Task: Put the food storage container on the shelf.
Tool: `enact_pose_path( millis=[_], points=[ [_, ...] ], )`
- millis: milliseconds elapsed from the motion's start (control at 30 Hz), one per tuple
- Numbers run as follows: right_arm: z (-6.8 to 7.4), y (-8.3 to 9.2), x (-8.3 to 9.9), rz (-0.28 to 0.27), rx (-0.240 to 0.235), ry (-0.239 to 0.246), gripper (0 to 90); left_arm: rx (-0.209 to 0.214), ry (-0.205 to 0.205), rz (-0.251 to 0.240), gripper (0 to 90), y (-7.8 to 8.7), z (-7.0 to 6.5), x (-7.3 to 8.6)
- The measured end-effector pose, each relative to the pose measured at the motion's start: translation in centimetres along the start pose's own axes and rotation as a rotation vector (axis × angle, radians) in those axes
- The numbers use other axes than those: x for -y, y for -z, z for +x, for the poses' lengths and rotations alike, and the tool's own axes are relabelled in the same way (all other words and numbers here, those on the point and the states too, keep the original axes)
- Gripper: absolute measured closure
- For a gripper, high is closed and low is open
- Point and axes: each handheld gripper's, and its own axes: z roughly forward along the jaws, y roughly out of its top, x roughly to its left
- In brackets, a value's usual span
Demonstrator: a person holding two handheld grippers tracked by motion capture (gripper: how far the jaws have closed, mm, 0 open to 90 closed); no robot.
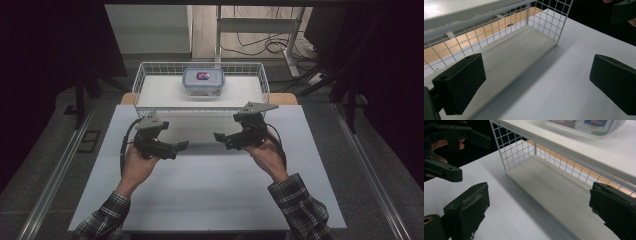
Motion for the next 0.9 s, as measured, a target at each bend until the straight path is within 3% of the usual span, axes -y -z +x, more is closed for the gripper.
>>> enact_pose_path(
  millis=[200, 400, 600, 733, 900],
  points=[
    [0.5, 0.2, 1.2, -0.025, -0.009, 0.0, 0.0, -0.005, -0.016, -0.002, 0.0, 0.2, -0.7, 1.4],
    [1.2, 0.1, 2.6, -0.016, 0.018, 0.021, 0.0, -0.028, -0.031, 0.0, 0.0, 0.1, -1.3, 2.9],
    [1.8, -0.4, 4.1, -0.01, 0.012, 0.023, 0.0, -0.012, -0.024, -0.017, 0.3, -0.9, -2.2, 4.5],
    [1.9, -0.7, 5.1, 0.008, 0.022, 0.028, 0.0, -0.024, -0.051, 0.012, 0.4, -1.7, -2.8, 5.2],
    [2.1, -0.5, 5.9, 0.02, 0.025, 0.029, 0.0, -0.013, -0.053, 0.025, 0.3, -1.8, -3.3, 6.0]
  ],
)
